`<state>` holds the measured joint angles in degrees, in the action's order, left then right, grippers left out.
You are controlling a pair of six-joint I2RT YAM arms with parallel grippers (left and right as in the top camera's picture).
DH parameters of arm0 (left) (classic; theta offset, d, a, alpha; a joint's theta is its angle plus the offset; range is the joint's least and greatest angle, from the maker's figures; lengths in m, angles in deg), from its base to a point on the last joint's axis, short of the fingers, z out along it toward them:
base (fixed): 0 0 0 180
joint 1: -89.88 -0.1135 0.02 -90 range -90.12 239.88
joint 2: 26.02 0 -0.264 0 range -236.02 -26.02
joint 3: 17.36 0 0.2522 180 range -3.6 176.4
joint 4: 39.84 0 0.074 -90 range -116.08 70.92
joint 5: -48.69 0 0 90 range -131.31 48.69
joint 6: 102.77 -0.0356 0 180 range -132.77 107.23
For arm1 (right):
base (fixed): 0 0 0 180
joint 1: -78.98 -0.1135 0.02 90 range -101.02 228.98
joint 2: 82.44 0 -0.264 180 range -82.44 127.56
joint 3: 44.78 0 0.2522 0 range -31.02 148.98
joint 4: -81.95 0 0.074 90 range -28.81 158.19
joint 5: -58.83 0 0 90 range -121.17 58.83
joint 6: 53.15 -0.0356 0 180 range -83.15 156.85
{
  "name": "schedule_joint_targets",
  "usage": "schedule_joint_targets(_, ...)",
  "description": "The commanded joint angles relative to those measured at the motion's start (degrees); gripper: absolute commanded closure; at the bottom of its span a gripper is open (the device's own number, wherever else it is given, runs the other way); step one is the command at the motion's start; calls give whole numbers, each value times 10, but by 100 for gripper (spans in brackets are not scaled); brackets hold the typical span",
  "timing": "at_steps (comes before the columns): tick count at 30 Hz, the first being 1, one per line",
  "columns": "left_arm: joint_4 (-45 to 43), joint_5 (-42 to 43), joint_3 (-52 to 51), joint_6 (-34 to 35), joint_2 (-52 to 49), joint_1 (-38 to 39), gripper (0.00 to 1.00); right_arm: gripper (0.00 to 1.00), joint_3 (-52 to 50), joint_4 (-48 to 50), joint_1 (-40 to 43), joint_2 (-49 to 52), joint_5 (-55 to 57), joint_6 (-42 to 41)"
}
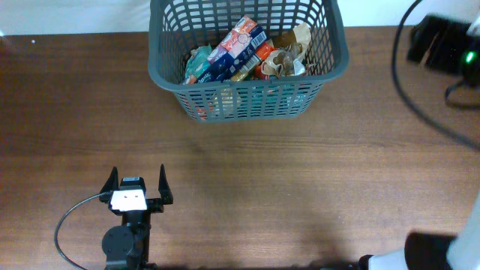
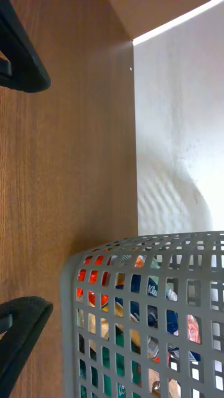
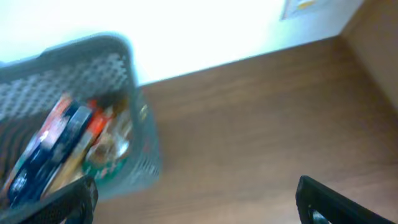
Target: Pack container
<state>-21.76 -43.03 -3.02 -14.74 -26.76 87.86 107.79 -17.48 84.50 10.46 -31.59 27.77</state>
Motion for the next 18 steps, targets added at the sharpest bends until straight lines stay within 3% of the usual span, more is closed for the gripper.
schedule_joint_targets(1,4,9,-1,-9,4,-2,1,1,-90,2,-18,-32,28,-4)
schedule_joint_targets(11,4,9,-1,-9,4,-2,1,1,-263,31,-18,-157,54,-5)
schedule_joint_targets(18,4,9,-1,-9,4,-2,1,1,-489,297,-17,-295,61,-2)
